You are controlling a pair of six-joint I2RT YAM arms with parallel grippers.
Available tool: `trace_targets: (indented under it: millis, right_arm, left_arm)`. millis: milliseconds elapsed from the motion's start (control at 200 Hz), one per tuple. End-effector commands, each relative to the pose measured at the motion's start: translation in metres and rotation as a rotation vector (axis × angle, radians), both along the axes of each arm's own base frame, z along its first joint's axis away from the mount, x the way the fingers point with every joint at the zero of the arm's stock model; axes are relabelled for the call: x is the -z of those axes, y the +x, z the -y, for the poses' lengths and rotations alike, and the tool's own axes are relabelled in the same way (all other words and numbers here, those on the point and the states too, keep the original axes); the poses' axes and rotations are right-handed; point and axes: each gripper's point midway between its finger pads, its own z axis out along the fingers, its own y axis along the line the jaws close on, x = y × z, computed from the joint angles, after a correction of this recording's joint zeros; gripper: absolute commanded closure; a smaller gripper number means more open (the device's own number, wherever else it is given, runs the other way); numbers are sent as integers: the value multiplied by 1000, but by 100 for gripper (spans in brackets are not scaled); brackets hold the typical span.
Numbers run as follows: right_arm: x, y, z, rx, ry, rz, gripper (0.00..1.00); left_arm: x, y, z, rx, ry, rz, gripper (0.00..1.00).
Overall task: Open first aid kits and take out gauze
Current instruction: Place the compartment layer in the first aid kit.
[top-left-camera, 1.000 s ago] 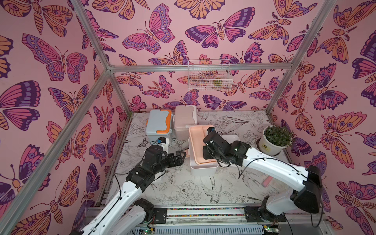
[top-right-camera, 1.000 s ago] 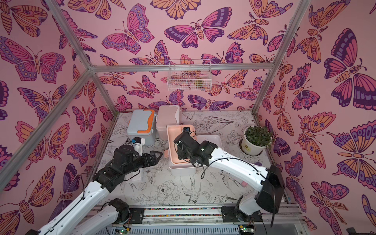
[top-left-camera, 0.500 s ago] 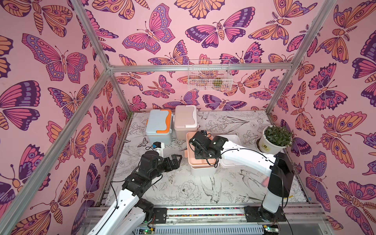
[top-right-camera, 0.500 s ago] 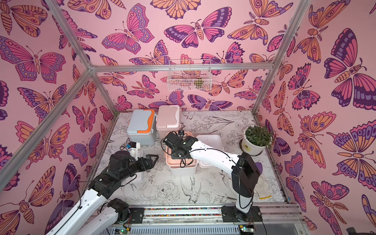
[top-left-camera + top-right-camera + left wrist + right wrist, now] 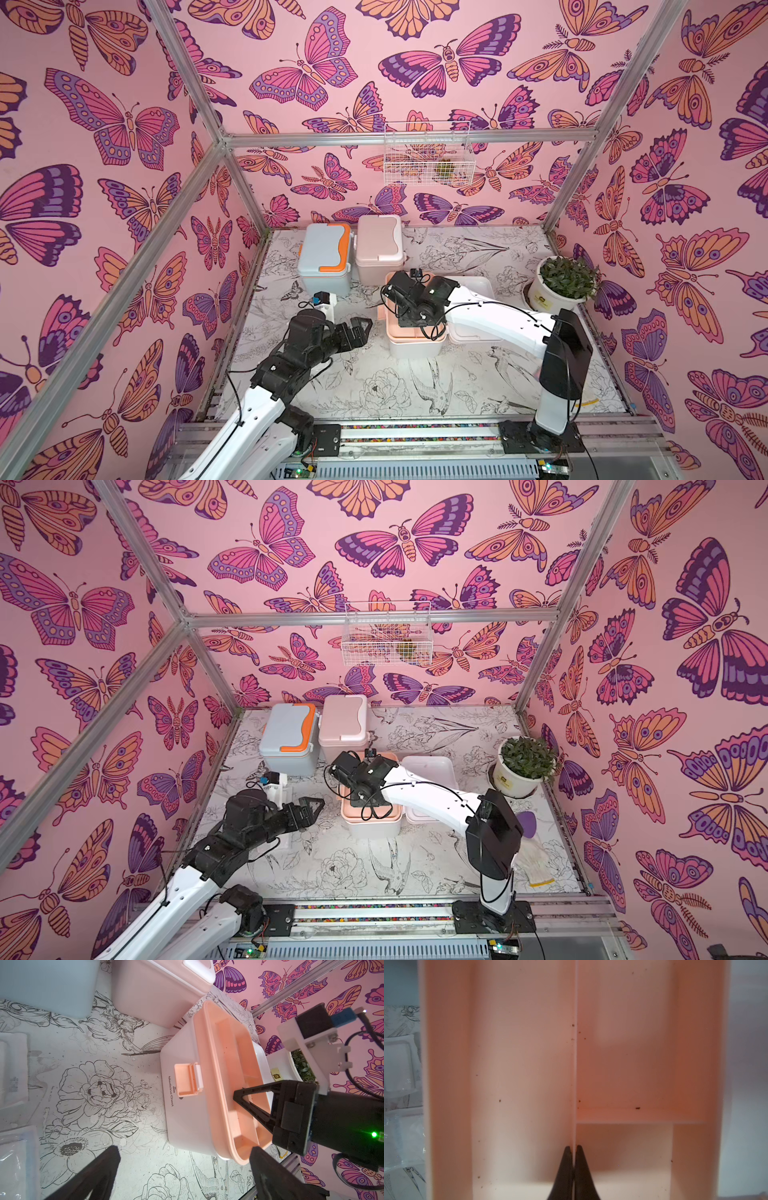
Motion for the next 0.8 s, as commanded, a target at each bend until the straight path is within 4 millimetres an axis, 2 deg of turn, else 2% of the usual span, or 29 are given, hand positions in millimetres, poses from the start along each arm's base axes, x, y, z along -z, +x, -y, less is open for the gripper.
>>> trace_targets:
  millis: [0,315,461,796]
  right_arm:
    - [1,-6,12,23,-65,-12,100]
    - [16,-8,12,14,-115,-31,100]
    - [10,-4,23,30,-176,-8,100]
    - [-2,-4,23,21,-175,11,100]
  left_arm:
    - [6,-1,-1,-1,-6,-10,0]
    - [7,-1,0,2,-8,-15,0]
    - [7,0,0,0,-9,-16,0]
    - [9,2,1,0,-3,-25,0]
